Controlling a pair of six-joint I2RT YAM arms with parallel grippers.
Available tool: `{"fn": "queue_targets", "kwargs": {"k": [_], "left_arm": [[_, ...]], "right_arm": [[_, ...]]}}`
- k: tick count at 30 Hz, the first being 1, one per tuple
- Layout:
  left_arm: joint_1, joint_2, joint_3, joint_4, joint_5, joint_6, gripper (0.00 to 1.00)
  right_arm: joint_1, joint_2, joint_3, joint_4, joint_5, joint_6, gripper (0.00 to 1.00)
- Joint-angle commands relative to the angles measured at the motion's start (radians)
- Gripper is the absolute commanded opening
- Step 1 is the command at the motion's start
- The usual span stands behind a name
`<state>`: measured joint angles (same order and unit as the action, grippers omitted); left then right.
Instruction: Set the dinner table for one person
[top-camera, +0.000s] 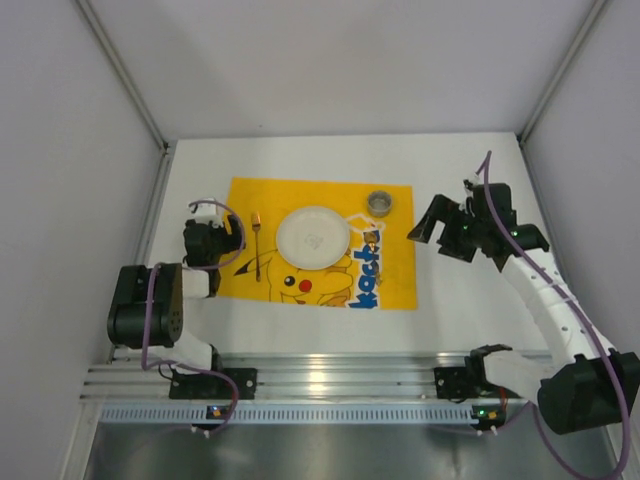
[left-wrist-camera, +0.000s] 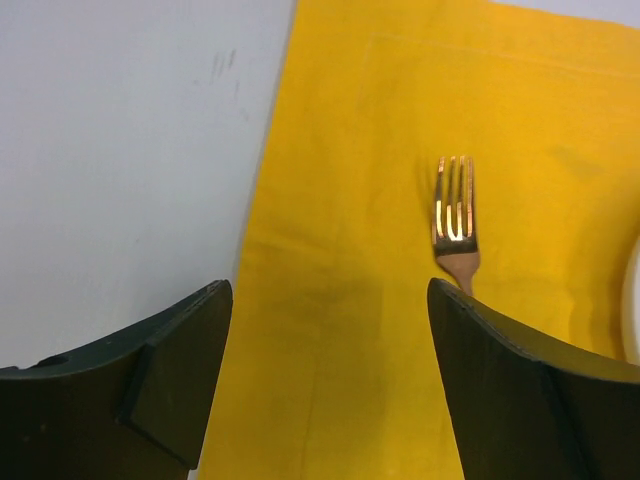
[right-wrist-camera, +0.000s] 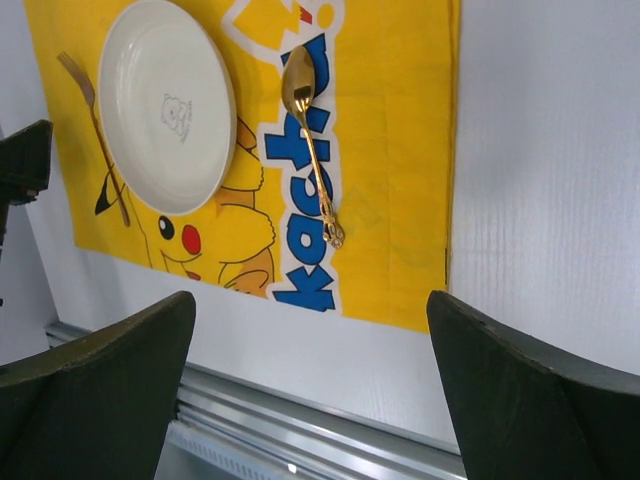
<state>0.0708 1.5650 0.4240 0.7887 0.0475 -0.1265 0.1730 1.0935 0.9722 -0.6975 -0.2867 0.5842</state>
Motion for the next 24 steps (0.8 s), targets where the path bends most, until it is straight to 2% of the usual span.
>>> {"fn": "queue_targets", "kwargs": {"k": [1, 3, 4, 7, 8, 10, 12, 13, 15, 16, 17, 18, 20, 24], "left_arm": [[-0.046, -0.010, -0.005, 0.105, -0.012, 0.076, 0.84], [-0.052, -0.013, -0.088, 0.249, -0.038, 0.064, 0.92], [-0.049, 0.037, -0.135, 0.388, -0.038, 0.070, 0.93], [-0.063, 0.003, -0.096, 0.261, -0.099, 0.065, 0.97], [-0.066, 0.013, -0.111, 0.329, -0.104, 0.073, 0.97], [-0.068, 0.009, -0.114, 0.322, -0.106, 0.068, 0.99], [-0.068, 0.004, -0.111, 0.311, -0.103, 0.068, 0.98], [-0.066, 0.007, -0.113, 0.316, -0.103, 0.071, 0.99], [-0.068, 0.009, -0.113, 0.314, -0.104, 0.071, 0.98], [-0.068, 0.009, -0.111, 0.314, -0.104, 0.071, 0.98], [-0.066, 0.009, -0.111, 0.314, -0.104, 0.071, 0.98], [-0.068, 0.007, -0.111, 0.316, -0.104, 0.071, 0.98], [-0.068, 0.007, -0.111, 0.314, -0.103, 0.071, 0.99], [-0.068, 0.009, -0.111, 0.314, -0.103, 0.071, 0.98]], "right_arm": [[0.037, -0.007, 0.028, 0.072, 0.040, -0.047, 1.00], [0.043, -0.017, 0.020, 0.126, 0.067, -0.041, 1.00], [0.048, -0.030, 0.004, 0.148, 0.095, -0.037, 1.00], [0.057, -0.085, -0.094, 0.330, 0.162, -0.015, 1.00], [0.068, -0.101, -0.136, 0.387, 0.209, -0.018, 1.00], [0.080, -0.121, -0.238, 0.529, 0.323, -0.104, 1.00], [0.080, -0.100, -0.257, 0.553, 0.412, -0.235, 1.00], [0.080, -0.074, -0.268, 0.564, 0.552, -0.266, 1.00], [0.072, -0.076, -0.326, 0.686, 0.632, -0.384, 1.00], [0.071, -0.107, -0.431, 0.778, 0.655, -0.429, 1.00], [0.066, -0.125, -0.484, 0.969, 0.627, -0.470, 1.00], [0.018, -0.126, -0.510, 1.018, 0.597, -0.486, 1.00], [0.002, -0.081, -0.567, 1.132, 0.557, -0.500, 1.00], [-0.016, 0.024, -0.653, 1.320, 0.419, -0.737, 1.00]]}}
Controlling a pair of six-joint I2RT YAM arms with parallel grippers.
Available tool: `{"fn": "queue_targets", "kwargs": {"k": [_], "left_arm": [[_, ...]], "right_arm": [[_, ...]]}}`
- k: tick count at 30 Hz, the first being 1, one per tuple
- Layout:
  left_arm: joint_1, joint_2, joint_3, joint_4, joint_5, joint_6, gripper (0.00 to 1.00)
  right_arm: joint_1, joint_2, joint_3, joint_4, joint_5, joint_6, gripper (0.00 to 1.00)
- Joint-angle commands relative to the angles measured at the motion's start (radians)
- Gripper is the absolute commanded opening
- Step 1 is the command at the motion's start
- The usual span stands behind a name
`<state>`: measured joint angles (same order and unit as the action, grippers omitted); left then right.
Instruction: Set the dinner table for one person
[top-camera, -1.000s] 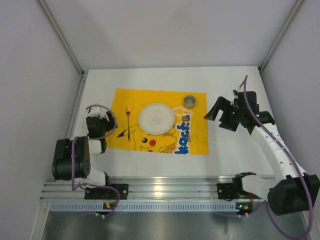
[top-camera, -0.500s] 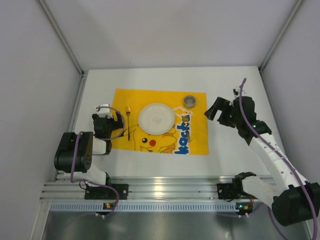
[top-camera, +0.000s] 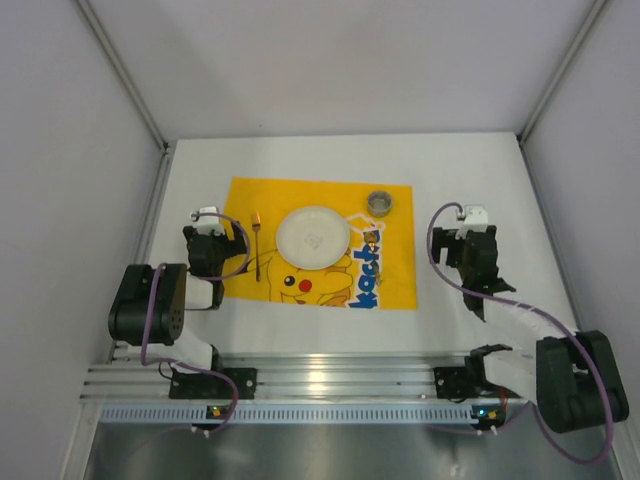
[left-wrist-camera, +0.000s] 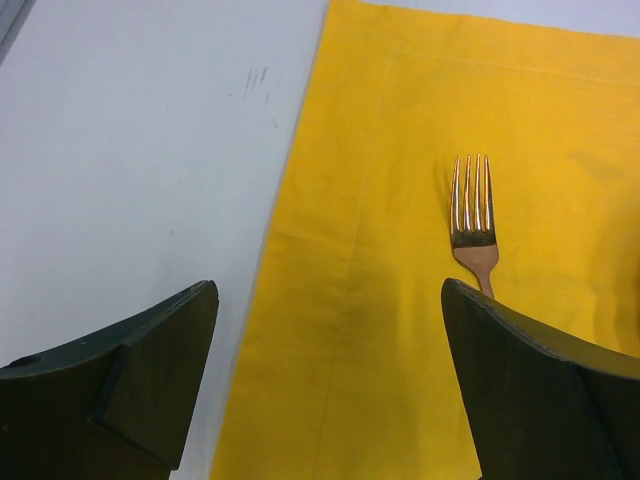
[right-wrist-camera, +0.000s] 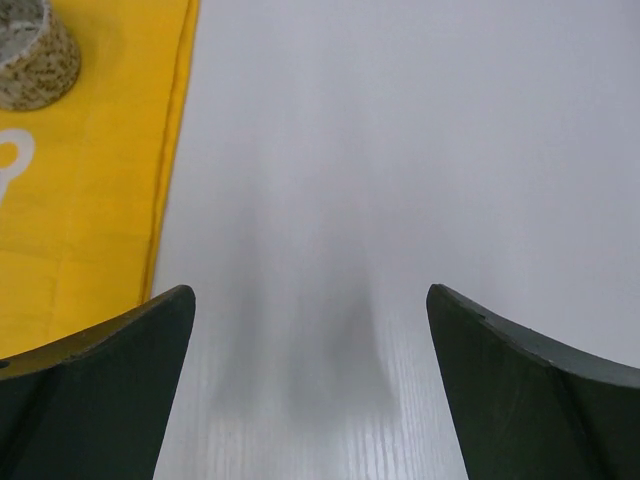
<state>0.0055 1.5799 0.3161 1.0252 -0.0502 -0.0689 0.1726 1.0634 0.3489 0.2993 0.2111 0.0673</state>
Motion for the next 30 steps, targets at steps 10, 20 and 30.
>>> {"fn": "queue_targets", "kwargs": {"k": [10, 20, 30], "left_arm": [[-0.002, -0.008, -0.003, 0.076, -0.007, 0.014, 0.98], [-0.001, -0.008, -0.003, 0.078, -0.007, 0.014, 0.99], [-0.002, -0.006, -0.005, 0.078, -0.007, 0.014, 0.99]], "right_arm": [[-0.238, 0.386, -0.137, 0.944, -0.300, -0.043, 1.00], [-0.137, 0.379, -0.099, 0.851, -0.141, -0.110, 1.00], [-0.134, 0.383, -0.099, 0.867, -0.130, -0.106, 1.00]]}}
